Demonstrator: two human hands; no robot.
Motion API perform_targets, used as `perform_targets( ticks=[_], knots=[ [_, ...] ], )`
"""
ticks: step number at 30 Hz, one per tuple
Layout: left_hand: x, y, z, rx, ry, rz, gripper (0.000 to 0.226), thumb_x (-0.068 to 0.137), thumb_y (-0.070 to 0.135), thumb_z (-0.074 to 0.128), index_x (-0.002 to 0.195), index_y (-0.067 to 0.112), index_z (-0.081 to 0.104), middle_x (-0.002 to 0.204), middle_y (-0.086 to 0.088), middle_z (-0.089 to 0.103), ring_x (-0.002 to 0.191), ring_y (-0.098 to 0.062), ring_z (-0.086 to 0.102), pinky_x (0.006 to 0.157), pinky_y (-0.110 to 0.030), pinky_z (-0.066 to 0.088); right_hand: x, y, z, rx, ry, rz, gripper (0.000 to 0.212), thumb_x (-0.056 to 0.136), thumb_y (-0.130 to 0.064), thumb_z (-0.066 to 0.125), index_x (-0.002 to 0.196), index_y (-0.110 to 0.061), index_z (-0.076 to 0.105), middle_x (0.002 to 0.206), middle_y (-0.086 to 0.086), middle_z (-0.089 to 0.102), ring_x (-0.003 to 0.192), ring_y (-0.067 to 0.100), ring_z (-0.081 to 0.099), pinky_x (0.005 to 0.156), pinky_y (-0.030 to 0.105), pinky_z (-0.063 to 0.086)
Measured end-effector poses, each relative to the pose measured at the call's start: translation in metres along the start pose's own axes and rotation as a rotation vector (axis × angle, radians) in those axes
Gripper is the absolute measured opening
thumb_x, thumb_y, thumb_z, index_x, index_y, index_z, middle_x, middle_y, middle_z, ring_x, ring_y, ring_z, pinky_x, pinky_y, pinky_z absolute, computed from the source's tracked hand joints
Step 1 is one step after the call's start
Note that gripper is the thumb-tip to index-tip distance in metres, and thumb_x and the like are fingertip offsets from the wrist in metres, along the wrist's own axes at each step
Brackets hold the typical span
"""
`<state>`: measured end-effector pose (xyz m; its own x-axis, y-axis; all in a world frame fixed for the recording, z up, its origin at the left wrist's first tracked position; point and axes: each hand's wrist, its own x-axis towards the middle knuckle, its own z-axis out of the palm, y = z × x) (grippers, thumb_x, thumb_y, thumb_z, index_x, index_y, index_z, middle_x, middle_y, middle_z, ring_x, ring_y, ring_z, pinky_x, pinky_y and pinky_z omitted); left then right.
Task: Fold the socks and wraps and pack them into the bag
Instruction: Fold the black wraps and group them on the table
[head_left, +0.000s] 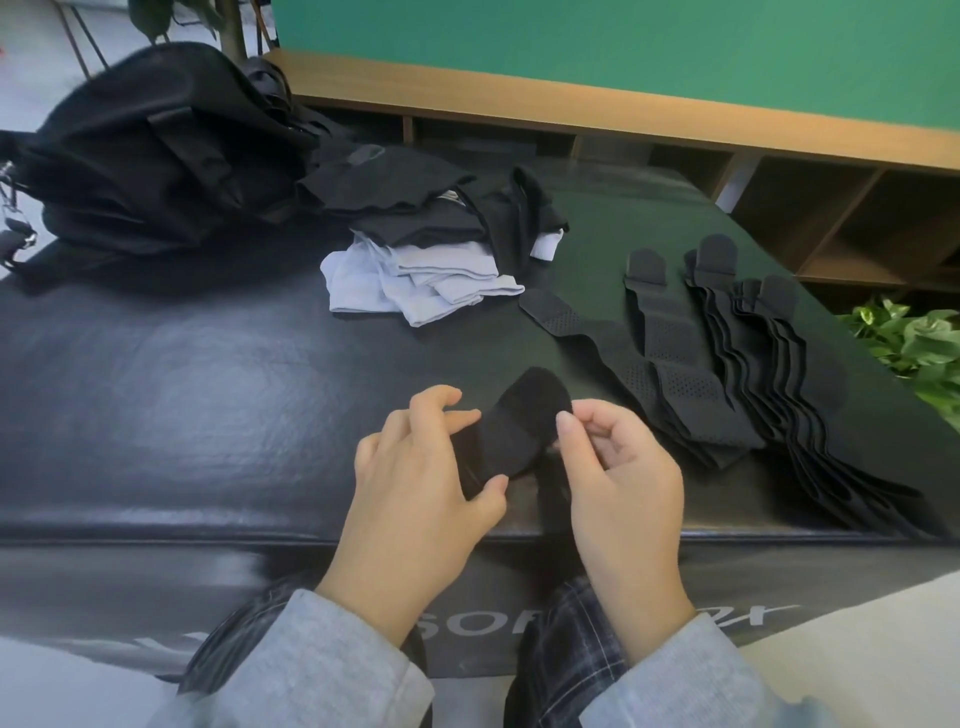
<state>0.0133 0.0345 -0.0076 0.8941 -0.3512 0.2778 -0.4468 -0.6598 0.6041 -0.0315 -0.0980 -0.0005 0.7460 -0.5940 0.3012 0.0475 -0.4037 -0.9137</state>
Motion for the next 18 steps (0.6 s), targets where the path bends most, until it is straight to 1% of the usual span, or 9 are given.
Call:
perform_targets(
  ticks=[2, 5, 8, 10, 11, 13, 15, 16, 18],
  knots=[
    [0.001, 0.000, 0.000, 0.001, -0.010, 0.005, 0.061, 0.077, 0.040, 0.066, 0.122, 0.030, 0.026, 0.125, 0.024, 0.049, 0.115, 0.003, 0.031, 0.099, -0.023, 0.017, 0.006, -0.001, 0.000, 0.003, 0.029, 0.089, 0.009, 0.088, -0.018, 0.061, 0.084, -0.025, 0.066, 0.074, -0.008, 0.068, 0.073, 0.006, 0.064, 0.072, 0.026, 0.053],
    [0.001, 0.002, -0.002, -0.005, -0.026, -0.003, 0.055, 0.079, 0.038, 0.065, 0.119, 0.031, 0.027, 0.124, 0.025, 0.048, 0.114, 0.005, 0.029, 0.099, -0.022, 0.018, 0.013, -0.003, 0.001, 0.030, 0.063, 0.166, 0.010, 0.088, -0.017, 0.061, 0.080, -0.023, 0.065, 0.068, -0.005, 0.067, 0.065, 0.006, 0.064, 0.070, 0.030, 0.055],
    [0.002, 0.003, -0.002, -0.009, -0.032, -0.005, 0.051, 0.080, 0.037, 0.065, 0.116, 0.032, 0.028, 0.124, 0.025, 0.048, 0.111, 0.006, 0.028, 0.097, -0.020, 0.018, 0.014, -0.004, -0.001, 0.047, 0.087, 0.197, 0.012, 0.087, -0.015, 0.062, 0.078, -0.022, 0.064, 0.065, -0.004, 0.066, 0.061, 0.006, 0.064, 0.065, 0.023, 0.054],
    [0.001, 0.004, -0.004, -0.025, -0.048, -0.011, 0.049, 0.081, 0.036, 0.064, 0.111, 0.036, 0.025, 0.122, 0.027, 0.047, 0.101, 0.010, 0.023, 0.095, -0.018, 0.018, 0.016, -0.003, -0.002, 0.080, 0.124, 0.221, 0.014, 0.087, -0.013, 0.061, 0.077, -0.021, 0.063, 0.064, -0.003, 0.066, 0.058, 0.007, 0.063, 0.059, 0.018, 0.052],
    [0.000, 0.005, -0.006, -0.032, -0.059, -0.012, 0.049, 0.082, 0.035, 0.063, 0.109, 0.038, 0.023, 0.121, 0.027, 0.046, 0.097, 0.010, 0.021, 0.094, -0.017, 0.019, 0.018, -0.003, -0.003, 0.098, 0.140, 0.235, 0.014, 0.088, -0.012, 0.061, 0.077, -0.021, 0.063, 0.064, -0.002, 0.066, 0.056, 0.007, 0.063, 0.058, 0.018, 0.053],
    [-0.001, 0.005, -0.008, -0.040, -0.073, -0.021, 0.046, 0.082, 0.037, 0.062, 0.105, 0.043, 0.023, 0.122, 0.026, 0.045, 0.100, 0.006, 0.024, 0.091, -0.018, 0.021, 0.019, -0.001, -0.003, 0.103, 0.147, 0.250, 0.014, 0.088, -0.012, 0.061, 0.077, -0.020, 0.062, 0.063, -0.002, 0.065, 0.055, 0.007, 0.063, 0.059, 0.020, 0.054],
    [-0.002, 0.004, -0.009, -0.027, -0.108, -0.053, 0.038, 0.081, 0.043, 0.060, 0.105, 0.047, 0.031, 0.122, 0.021, 0.044, 0.107, -0.004, 0.032, 0.090, -0.021, 0.026, 0.018, -0.001, -0.003, 0.108, 0.140, 0.244, 0.013, 0.088, -0.012, 0.060, 0.078, -0.020, 0.062, 0.066, -0.002, 0.065, 0.056, 0.006, 0.062, 0.058, 0.018, 0.053],
    [-0.003, 0.002, -0.009, -0.004, -0.125, -0.048, 0.034, 0.080, 0.048, 0.057, 0.105, 0.048, 0.035, 0.123, 0.020, 0.044, 0.110, -0.006, 0.033, 0.091, -0.022, 0.027, 0.017, -0.001, -0.003, 0.117, 0.139, 0.237, 0.013, 0.089, -0.012, 0.060, 0.079, -0.020, 0.062, 0.068, -0.001, 0.066, 0.057, 0.005, 0.062, 0.057, 0.016, 0.052],
    [-0.004, 0.001, -0.007, 0.051, -0.128, 0.012, 0.034, 0.077, 0.057, 0.053, 0.108, 0.046, 0.043, 0.126, 0.023, 0.046, 0.114, -0.003, 0.031, 0.095, -0.025, 0.027, 0.015, -0.001, -0.003, 0.114, 0.135, 0.217, 0.013, 0.089, -0.013, 0.060, 0.081, -0.022, 0.062, 0.073, -0.001, 0.066, 0.060, 0.005, 0.063, 0.058, 0.016, 0.052]
  ],
)
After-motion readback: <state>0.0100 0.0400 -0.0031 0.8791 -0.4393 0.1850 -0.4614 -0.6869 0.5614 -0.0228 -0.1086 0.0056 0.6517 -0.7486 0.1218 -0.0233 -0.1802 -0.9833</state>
